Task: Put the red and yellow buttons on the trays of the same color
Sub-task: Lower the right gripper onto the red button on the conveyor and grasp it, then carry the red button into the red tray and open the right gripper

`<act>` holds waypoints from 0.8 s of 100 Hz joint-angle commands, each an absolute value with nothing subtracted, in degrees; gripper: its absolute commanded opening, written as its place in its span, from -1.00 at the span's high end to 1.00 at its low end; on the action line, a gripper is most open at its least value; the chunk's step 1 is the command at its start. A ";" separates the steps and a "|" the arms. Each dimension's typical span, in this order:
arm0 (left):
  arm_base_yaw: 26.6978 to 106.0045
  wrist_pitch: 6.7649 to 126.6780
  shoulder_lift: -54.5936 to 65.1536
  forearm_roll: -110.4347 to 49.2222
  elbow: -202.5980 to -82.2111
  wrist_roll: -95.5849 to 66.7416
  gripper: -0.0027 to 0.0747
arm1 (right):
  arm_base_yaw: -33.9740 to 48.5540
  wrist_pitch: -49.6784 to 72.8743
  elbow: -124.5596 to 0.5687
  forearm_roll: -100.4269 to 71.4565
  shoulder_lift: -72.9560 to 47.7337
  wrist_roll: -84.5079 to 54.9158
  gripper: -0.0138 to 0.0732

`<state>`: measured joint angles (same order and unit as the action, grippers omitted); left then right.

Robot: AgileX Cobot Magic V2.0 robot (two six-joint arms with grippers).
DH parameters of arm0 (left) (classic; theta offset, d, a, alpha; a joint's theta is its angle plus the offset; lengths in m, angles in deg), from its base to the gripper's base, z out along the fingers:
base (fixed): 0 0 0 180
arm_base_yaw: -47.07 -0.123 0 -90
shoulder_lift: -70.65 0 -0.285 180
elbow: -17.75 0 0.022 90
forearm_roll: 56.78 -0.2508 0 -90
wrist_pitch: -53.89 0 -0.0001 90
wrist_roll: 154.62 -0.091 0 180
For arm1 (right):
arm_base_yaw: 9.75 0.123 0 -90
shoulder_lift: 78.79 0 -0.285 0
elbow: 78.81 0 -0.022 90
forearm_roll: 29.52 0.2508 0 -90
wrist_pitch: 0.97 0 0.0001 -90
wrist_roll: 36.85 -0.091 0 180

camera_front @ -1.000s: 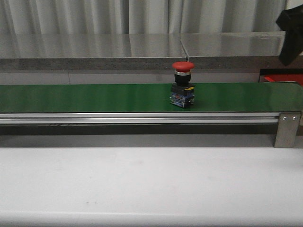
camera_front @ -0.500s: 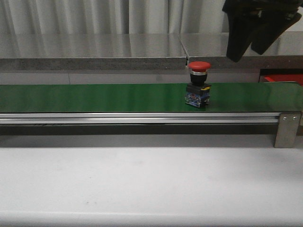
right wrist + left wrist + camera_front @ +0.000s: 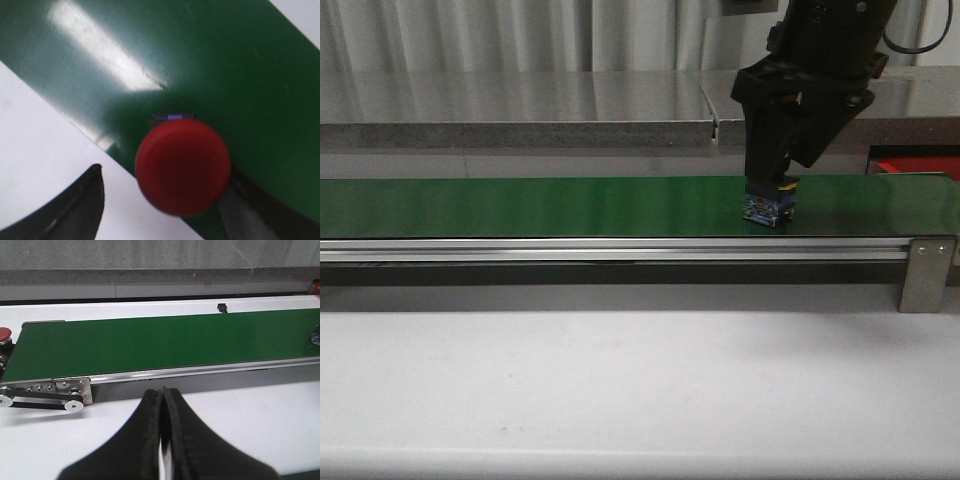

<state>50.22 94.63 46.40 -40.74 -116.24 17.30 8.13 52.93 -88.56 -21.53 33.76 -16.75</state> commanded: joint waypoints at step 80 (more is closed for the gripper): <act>50.63 90.34 45.89 -39.61 -117.80 17.82 0.98 | -7.43 43.34 -90.57 -20.79 28.21 -17.87 0.47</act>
